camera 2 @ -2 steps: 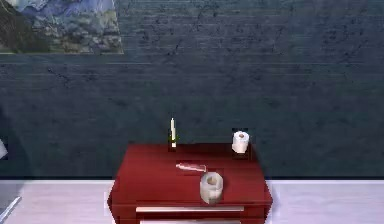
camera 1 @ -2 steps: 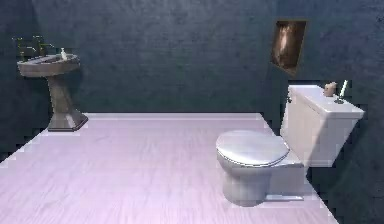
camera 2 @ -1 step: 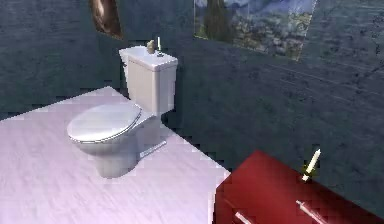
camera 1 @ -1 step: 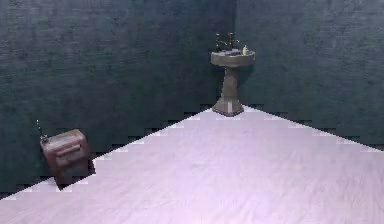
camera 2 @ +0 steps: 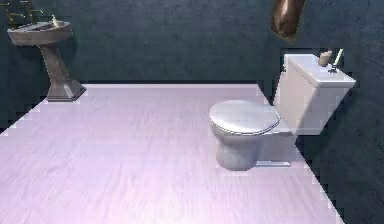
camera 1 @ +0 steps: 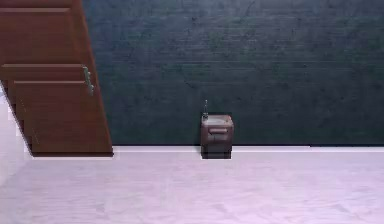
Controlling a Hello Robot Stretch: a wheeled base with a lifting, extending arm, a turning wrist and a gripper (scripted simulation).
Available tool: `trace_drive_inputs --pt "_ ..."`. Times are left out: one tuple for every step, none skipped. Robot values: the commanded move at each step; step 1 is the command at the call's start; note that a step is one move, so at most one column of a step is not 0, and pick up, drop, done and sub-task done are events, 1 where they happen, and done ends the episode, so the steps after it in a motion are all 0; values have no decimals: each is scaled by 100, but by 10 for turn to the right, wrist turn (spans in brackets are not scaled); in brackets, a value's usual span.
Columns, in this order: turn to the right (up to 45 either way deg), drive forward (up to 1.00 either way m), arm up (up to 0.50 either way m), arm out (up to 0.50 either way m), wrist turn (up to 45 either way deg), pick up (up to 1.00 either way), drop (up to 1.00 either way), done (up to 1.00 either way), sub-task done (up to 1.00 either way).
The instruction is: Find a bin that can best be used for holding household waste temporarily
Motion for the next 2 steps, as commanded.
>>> trace_drive_inputs --pt "-390 0 0 0 0 0 0 0 0" --pt "0 100 0 0 0 0 0 0 0"
